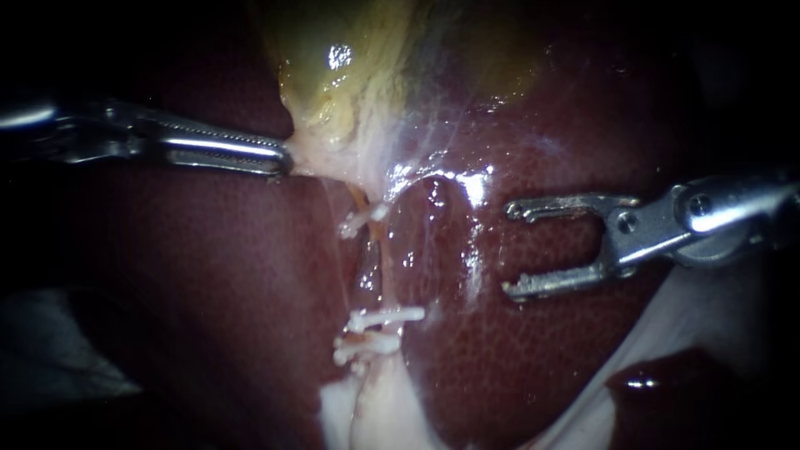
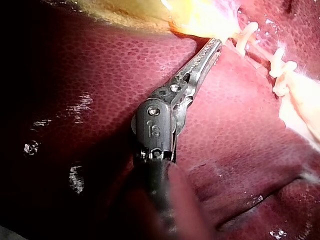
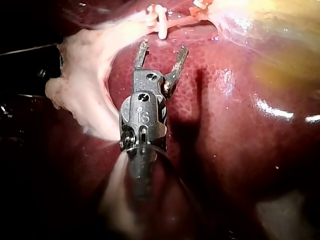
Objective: Going back first clip right tube
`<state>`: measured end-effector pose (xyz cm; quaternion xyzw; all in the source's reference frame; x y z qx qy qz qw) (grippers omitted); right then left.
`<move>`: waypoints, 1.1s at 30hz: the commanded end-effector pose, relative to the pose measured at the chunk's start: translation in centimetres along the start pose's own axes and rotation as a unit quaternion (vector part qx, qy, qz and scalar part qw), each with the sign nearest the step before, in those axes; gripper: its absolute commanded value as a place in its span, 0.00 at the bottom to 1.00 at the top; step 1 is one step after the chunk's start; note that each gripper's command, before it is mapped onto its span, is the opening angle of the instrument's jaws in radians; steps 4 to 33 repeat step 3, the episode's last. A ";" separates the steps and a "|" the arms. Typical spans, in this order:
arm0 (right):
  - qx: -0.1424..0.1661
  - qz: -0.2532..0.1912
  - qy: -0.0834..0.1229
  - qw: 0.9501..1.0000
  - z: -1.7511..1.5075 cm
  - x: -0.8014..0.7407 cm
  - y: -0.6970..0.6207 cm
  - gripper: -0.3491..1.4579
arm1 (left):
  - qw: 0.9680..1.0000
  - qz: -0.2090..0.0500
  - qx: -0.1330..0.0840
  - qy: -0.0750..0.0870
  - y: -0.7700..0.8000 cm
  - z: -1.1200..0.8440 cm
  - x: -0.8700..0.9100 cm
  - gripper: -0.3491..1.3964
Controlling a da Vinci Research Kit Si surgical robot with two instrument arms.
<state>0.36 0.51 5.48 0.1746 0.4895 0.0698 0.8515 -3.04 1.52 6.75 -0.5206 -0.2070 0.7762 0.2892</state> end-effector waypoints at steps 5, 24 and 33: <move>-0.002 0.000 -0.001 1.000 0.03 0.01 0.00 0.47 | 1.000 -0.001 -0.001 -0.001 0.02 -0.03 0.02 0.00; -0.002 0.000 -0.001 1.000 0.03 0.01 0.00 0.47 | 1.000 -0.001 -0.001 -0.001 0.02 -0.03 0.02 0.00; -0.002 0.000 -0.001 1.000 0.03 0.01 0.00 0.47 | 1.000 -0.001 -0.001 -0.001 0.02 -0.03 0.02 0.00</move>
